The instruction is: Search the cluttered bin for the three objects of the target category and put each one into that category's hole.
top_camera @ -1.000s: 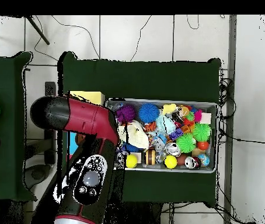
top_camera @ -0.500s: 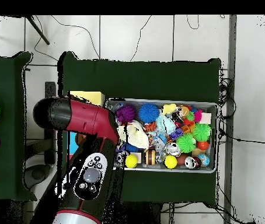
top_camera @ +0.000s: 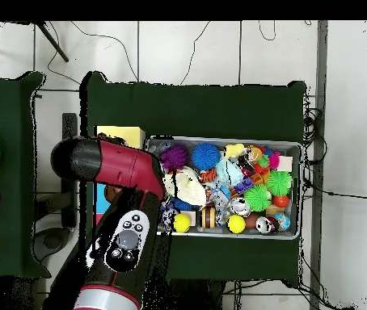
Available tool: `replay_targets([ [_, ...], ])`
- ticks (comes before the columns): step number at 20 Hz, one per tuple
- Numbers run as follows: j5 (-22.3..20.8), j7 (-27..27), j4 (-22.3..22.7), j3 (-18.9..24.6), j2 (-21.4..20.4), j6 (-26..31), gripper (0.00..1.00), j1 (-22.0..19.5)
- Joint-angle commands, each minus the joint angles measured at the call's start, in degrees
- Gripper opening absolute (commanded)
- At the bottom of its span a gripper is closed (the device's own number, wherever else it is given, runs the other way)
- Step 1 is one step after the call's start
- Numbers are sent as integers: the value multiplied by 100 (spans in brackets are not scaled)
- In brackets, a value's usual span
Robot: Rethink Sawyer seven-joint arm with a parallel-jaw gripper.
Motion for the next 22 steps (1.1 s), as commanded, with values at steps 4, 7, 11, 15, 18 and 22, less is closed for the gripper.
replay_targets([
  [4,42,1052,846,766,274,-931,0,-150],
  [7,69,1050,876,841,294,-1068,0,-178],
  [11,132,1038,843,896,232,-947,0,-232],
  [15,183,1069,704,885,174,-647,0,-258],
  [18,205,1014,841,1055,152,-938,0,-325],
  [22,163,1007,1048,1312,226,-1526,0,-410],
])
